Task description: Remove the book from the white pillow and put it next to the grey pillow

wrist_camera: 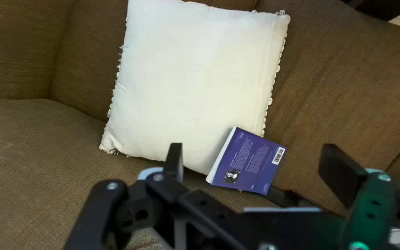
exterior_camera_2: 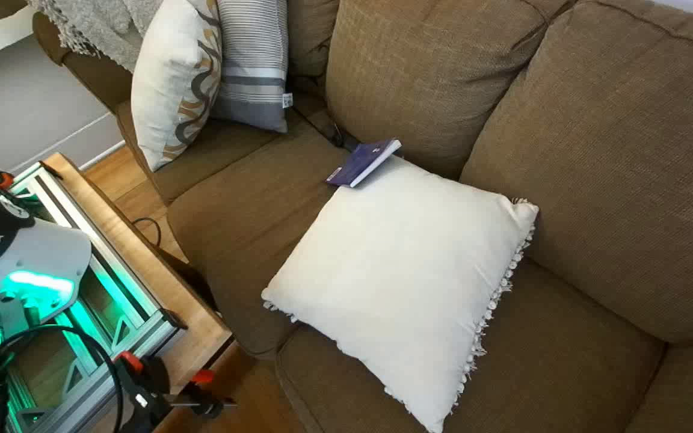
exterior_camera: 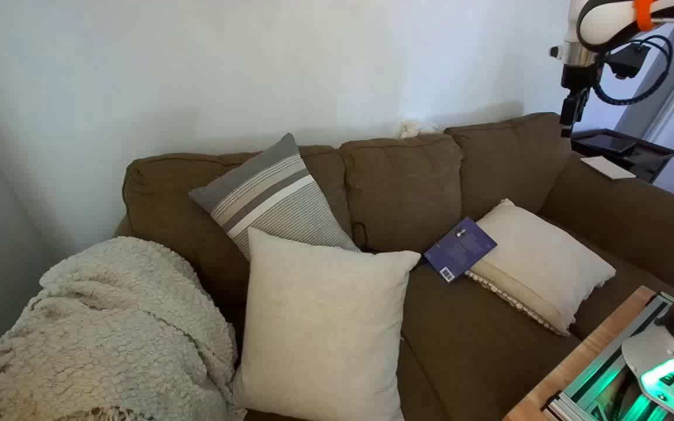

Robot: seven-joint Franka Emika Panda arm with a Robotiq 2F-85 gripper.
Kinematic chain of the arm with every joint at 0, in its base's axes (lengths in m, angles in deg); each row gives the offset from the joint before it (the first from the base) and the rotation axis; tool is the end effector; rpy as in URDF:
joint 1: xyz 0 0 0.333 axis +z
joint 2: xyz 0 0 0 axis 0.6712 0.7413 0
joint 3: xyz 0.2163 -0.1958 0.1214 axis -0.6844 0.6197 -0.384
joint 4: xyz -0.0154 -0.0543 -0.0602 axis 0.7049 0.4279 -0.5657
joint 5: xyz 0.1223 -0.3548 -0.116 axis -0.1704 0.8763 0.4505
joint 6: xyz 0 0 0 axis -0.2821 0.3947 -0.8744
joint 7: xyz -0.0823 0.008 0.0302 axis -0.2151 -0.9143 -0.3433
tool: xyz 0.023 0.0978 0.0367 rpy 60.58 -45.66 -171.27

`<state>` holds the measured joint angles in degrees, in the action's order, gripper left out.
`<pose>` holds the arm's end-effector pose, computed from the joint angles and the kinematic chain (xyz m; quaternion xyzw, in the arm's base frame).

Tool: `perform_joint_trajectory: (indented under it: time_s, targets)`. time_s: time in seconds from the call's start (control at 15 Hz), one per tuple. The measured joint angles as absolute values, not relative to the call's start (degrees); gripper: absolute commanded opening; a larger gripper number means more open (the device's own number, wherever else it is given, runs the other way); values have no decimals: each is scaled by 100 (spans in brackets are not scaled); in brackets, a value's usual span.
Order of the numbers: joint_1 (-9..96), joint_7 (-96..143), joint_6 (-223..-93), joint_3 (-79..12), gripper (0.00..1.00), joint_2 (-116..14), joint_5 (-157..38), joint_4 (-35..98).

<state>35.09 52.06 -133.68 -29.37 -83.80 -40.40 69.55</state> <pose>0.4339 -0.1501 0.4683 0.9763 0.1476 -0.0805 0.1364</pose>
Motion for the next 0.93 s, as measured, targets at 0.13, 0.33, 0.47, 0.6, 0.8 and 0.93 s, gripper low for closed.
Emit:
perform_joint_trajectory:
  time_s: [0.13, 0.33, 0.47, 0.6, 0.8, 0.93]
  targets:
    - [3503, 5205, -13368, -2935, 100, -8381, -4040, 6955]
    - [3503, 5205, -13368, -2934, 100, -8381, -4040, 6955]
    - [3506, 5205, -13368, -2934, 100, -8380, -4040, 6955]
    - [3526, 5601, -13533, -2825, 100, -8349, -4230, 6955]
    - [3525, 6857, -14259, -2237, 100, -8080, -4931, 6949]
    - [3456, 7686, -14411, -1827, 100, -7685, -5667, 6820]
